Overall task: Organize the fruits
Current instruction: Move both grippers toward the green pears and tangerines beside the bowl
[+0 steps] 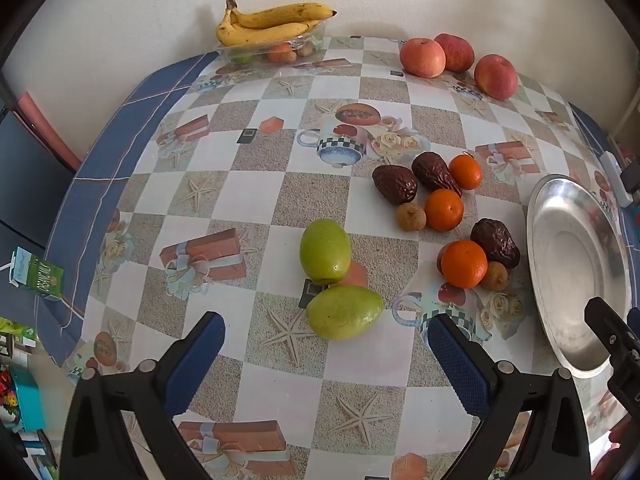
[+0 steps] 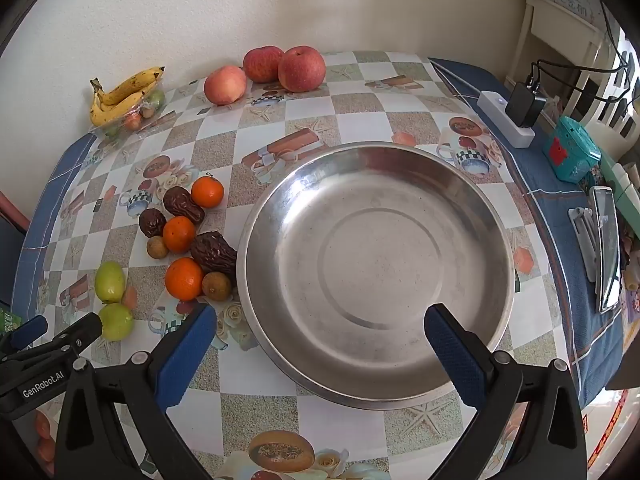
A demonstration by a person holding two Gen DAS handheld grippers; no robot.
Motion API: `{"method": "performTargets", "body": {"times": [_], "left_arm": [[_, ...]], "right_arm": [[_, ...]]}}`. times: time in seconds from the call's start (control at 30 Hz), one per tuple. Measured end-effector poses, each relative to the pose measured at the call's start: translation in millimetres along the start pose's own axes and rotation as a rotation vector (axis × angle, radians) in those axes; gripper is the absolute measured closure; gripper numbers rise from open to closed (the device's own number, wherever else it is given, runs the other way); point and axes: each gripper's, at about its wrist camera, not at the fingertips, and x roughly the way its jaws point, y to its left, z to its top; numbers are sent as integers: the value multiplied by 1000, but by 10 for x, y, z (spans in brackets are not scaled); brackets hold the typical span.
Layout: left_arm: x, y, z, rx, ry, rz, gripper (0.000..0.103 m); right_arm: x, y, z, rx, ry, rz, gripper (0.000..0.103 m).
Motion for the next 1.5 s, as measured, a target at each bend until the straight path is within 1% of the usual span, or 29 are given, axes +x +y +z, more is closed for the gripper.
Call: {"method": "performTargets", "body": {"times": [0.27,0.3,0.33,0.57,0.7,0.77,0.87,0.93,1.0,1.1,1.13,1.2,1.23,1.3,1.33,1.4,1.43,1.47,1.5], "left_arm": [[0,-6,4,0,0,0,0],[0,-7,5,0,0,1,0],[0,-7,5,0,0,1,0],[-9,-18,4,5,-4,2,0],[-3,-85,-4,33,-13,-11,0],[6,-79,10,27,-15,-27,0],[-13,-12,79,-16,-55,-31,0],[-44,54,120,-51,-98,-20,0],[-76,131,153,-85,-145,-27,0],[-71,235,235,-126,-172,-21,0],[-55,264,262,-137,-166,-17,0],[15,357,296,-176,-120,-42,0],[60,449,298,-232,-92,-71,0],[133,579,288,-312,-57,-126,0],[169,605,276,-333,-38,-130,1],[253,623,249,-361,8,-114,2],[284,616,239,-366,24,-118,6],[321,601,231,-374,42,-140,11],[350,584,226,-378,56,-157,13]], "right_arm": [[-4,-5,-16,2,-17,-4,0],[-43,-2,-87,1,-21,-5,0],[8,-8,-13,4,7,2,0],[-2,-5,-14,2,-2,-2,0],[-10,-5,-9,2,-3,-2,0],[-13,-5,-6,2,-2,-3,0],[-7,-2,-25,-5,1,-6,0],[24,19,-19,-11,4,-6,0],[19,51,-14,-21,-1,7,0],[-7,169,20,-63,-40,33,0],[-27,237,34,-84,-62,47,0],[-54,349,69,-108,-85,85,0],[-60,439,93,-123,-80,125,0],[-70,612,131,-146,-71,170,0],[-74,702,145,-166,-72,186,0],[-77,850,160,-203,-77,205,0],[-73,934,175,-223,-81,221,0],[-68,965,181,-232,-82,226,0],[-51,1016,199,-243,-84,225,0]]}}
